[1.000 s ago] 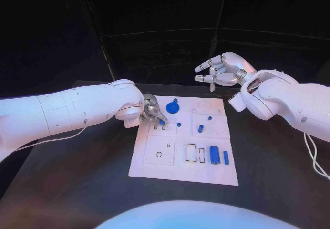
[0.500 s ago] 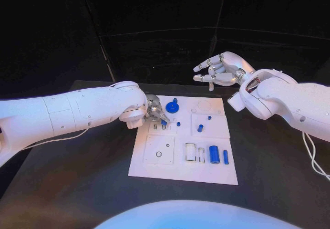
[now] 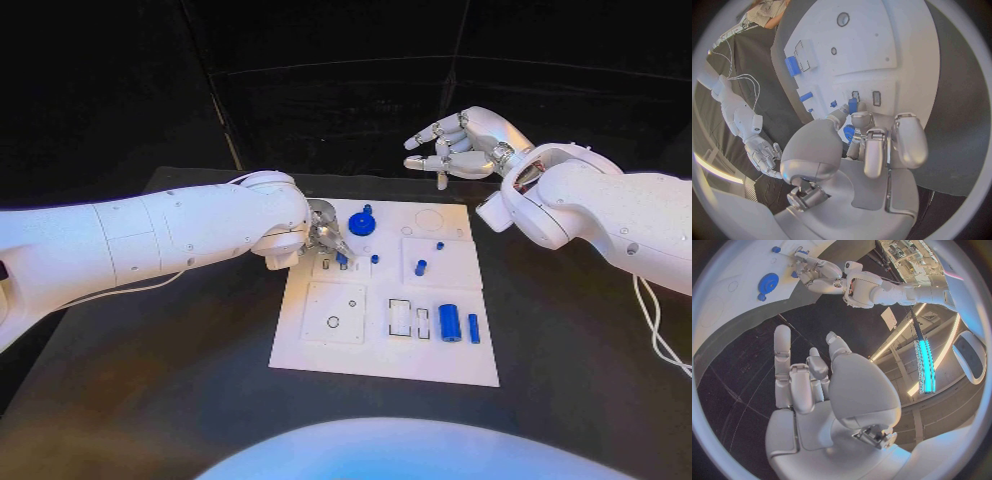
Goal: Assemble the parts on the task board
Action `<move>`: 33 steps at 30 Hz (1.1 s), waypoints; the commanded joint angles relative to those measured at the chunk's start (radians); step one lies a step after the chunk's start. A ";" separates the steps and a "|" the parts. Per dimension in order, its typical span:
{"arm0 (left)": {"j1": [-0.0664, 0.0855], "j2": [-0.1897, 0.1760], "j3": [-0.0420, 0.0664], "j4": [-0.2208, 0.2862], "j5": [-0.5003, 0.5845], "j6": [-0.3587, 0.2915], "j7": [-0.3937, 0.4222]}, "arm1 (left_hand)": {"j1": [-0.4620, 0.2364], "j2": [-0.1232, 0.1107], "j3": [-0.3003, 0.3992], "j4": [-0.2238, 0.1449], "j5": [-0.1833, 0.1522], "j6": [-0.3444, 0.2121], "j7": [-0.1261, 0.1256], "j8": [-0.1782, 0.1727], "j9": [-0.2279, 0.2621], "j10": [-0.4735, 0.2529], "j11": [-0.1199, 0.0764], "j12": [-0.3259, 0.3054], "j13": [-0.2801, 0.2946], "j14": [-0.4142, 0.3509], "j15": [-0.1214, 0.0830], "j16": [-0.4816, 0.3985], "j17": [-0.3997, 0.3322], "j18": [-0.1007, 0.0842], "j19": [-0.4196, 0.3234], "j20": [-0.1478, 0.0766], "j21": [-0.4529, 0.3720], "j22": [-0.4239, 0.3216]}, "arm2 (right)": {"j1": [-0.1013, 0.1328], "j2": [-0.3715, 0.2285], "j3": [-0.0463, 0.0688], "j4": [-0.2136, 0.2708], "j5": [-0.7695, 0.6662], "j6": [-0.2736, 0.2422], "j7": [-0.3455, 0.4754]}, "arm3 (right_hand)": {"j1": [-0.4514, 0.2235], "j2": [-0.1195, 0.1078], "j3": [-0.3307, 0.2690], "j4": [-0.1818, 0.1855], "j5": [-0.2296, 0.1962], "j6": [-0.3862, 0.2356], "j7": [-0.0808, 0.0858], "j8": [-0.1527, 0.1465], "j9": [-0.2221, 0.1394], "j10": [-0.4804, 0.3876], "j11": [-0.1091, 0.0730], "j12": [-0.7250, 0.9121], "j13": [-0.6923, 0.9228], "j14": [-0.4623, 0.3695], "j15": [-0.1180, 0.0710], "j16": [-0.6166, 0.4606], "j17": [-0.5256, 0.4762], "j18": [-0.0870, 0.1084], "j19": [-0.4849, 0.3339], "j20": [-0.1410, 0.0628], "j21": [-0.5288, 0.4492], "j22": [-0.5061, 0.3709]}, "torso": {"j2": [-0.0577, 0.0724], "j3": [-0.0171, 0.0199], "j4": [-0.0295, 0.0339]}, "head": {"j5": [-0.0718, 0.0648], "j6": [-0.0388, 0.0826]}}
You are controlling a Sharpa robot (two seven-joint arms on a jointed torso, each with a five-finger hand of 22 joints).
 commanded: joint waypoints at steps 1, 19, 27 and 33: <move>0.000 0.001 0.000 0.000 -0.034 0.027 -0.012 | 0.004 0.007 0.115 -0.109 0.004 0.000 -0.007 0.005 0.002 0.006 -0.004 0.004 -0.001 0.104 -0.004 0.003 0.263 -0.005 0.006 -0.004 0.005 0.001 | 0.002 0.001 0.001 -0.001 -0.005 0.008 0.006 | 0.009 0.003 -0.002 -0.002 -0.004 -0.004 -0.003 0.007 0.001 0.003 0.000 0.004 -0.001 0.043 -0.001 0.003 -0.001 0.006 0.008 -0.002 -0.005 -0.001 | 0.000 0.0003 -0.0002 | 0.000 0.001; -0.003 0.006 0.000 -0.004 -0.036 0.040 -0.006 | 0.002 0.003 0.121 -0.108 0.004 -0.001 -0.008 0.009 0.005 0.006 -0.004 0.006 0.000 0.104 -0.005 0.003 0.263 -0.005 0.006 -0.004 0.006 0.003 | 0.002 0.004 0.001 -0.003 -0.005 0.009 0.006 | 0.008 0.004 -0.003 -0.001 -0.003 -0.003 -0.004 0.009 0.001 0.005 -0.001 0.005 0.000 0.043 -0.001 0.002 -0.003 0.006 0.009 -0.002 -0.005 -0.001 | 0.000 0.0000 0.0007 | -0.001 -0.005; -0.006 0.008 0.000 -0.004 -0.036 0.043 -0.004 | -0.001 0.001 0.125 -0.106 0.004 -0.001 -0.008 0.011 0.007 0.007 -0.005 0.008 0.001 0.104 -0.005 0.003 0.263 -0.006 0.006 -0.004 0.007 0.004 | 0.002 0.005 0.001 -0.004 -0.005 0.010 0.007 | 0.008 0.004 -0.003 -0.001 -0.003 -0.003 -0.004 0.009 0.001 0.005 -0.001 0.005 0.000 0.043 -0.001 0.002 -0.003 0.006 0.009 -0.002 -0.005 -0.001 | 0.000 0.0003 -0.0002 | -0.001 -0.004; -0.008 0.010 0.000 -0.004 -0.036 0.046 -0.002 | -0.001 0.001 0.125 -0.106 0.004 -0.001 -0.008 0.011 0.007 0.007 -0.005 0.008 0.001 0.104 -0.005 0.003 0.263 -0.006 0.006 -0.004 0.007 0.004 | 0.002 0.005 0.001 -0.004 -0.005 0.010 0.007 | 0.008 0.004 -0.003 -0.001 -0.003 -0.003 -0.004 0.009 0.001 0.005 -0.001 0.005 0.000 0.043 -0.001 0.002 -0.003 0.006 0.009 -0.002 -0.005 -0.001 | 0.000 0.0005 0.0000 | -0.001 -0.003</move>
